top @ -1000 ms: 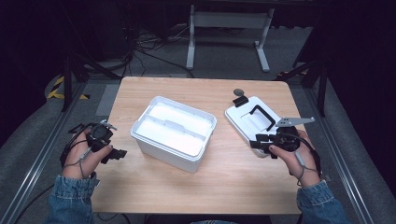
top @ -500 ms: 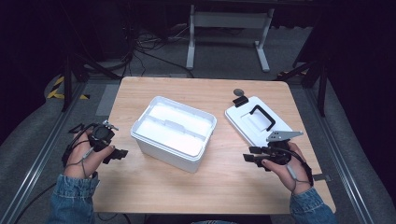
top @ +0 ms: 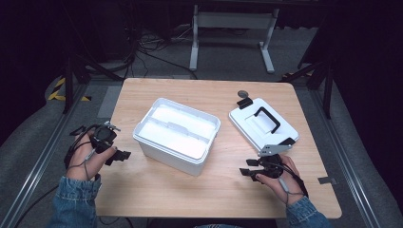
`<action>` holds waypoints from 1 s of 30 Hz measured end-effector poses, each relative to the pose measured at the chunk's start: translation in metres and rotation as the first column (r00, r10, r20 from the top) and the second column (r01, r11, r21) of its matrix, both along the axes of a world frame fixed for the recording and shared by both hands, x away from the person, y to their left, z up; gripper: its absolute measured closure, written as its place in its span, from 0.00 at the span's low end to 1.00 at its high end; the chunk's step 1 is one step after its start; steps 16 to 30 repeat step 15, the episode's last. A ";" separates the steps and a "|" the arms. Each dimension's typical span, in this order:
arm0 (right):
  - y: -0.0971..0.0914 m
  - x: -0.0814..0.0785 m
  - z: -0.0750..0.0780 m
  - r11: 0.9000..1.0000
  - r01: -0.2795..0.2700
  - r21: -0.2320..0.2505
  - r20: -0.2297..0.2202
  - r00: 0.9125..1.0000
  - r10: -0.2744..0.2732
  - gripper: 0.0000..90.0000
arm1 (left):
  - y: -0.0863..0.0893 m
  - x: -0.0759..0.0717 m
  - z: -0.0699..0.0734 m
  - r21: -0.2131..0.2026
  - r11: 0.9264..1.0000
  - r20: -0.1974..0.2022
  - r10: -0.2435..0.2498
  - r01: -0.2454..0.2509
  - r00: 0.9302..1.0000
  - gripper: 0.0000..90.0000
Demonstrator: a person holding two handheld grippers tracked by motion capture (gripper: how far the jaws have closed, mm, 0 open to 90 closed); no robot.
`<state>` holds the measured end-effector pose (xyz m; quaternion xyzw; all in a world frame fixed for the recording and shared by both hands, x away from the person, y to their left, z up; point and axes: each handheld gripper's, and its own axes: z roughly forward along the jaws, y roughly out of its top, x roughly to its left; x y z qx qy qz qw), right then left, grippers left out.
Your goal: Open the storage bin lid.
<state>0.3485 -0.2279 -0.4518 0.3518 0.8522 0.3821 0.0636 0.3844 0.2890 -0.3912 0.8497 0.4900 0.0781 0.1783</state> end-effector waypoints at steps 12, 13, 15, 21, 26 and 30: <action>0.015 -0.008 -0.020 1.000 -0.024 -0.017 0.034 0.999 0.025 0.55 | -0.003 0.002 -0.003 0.000 1.000 0.003 -0.013 0.013 1.000 0.20; 0.015 -0.008 -0.020 1.000 -0.024 -0.017 0.034 0.999 0.025 0.55 | -0.003 0.002 -0.003 0.000 1.000 0.003 -0.013 0.013 1.000 0.20; 0.014 -0.007 -0.022 1.000 -0.022 -0.012 0.044 0.999 0.022 0.55 | -0.003 0.002 -0.003 -0.002 1.000 0.001 -0.012 0.012 1.000 0.21; 0.014 -0.007 -0.022 1.000 -0.022 -0.012 0.044 0.999 0.022 0.55 | -0.003 0.002 -0.003 -0.002 1.000 0.001 -0.012 0.012 1.000 0.21; 0.014 -0.007 -0.022 1.000 -0.022 -0.012 0.044 0.999 0.022 0.55 | -0.003 0.002 -0.003 -0.002 1.000 0.001 -0.012 0.012 1.000 0.21; 0.014 -0.007 -0.022 1.000 -0.022 -0.012 0.044 0.999 0.022 0.55 | -0.003 0.002 -0.003 -0.002 1.000 0.001 -0.012 0.012 1.000 0.21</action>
